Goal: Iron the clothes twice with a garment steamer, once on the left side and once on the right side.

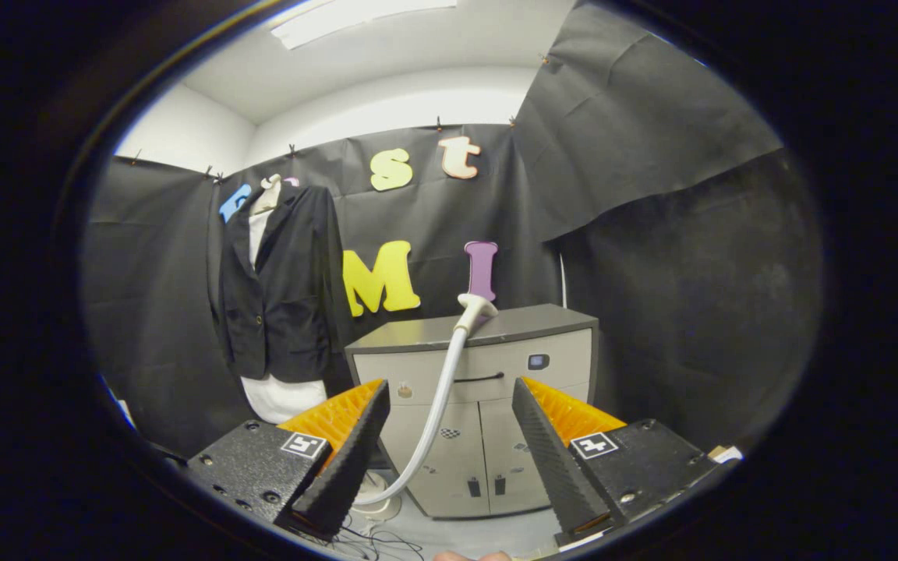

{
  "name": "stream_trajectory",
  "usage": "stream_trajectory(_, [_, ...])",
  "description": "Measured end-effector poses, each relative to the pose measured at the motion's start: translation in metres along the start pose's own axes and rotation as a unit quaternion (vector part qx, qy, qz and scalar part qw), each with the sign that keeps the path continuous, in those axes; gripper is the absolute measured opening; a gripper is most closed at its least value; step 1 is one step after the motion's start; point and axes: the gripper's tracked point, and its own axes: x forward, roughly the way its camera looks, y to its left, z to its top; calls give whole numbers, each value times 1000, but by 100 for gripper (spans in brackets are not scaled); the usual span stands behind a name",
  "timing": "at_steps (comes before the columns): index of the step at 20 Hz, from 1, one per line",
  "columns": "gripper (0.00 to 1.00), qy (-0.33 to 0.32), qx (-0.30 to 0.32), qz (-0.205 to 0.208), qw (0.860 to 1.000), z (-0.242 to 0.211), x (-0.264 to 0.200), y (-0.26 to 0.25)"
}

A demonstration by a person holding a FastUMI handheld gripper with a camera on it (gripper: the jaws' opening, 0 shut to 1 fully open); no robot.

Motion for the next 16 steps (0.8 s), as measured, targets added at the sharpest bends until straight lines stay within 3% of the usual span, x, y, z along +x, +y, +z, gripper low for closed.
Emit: stream_trajectory(16, [99, 15, -9, -15, 1000, -4, -8, 4])
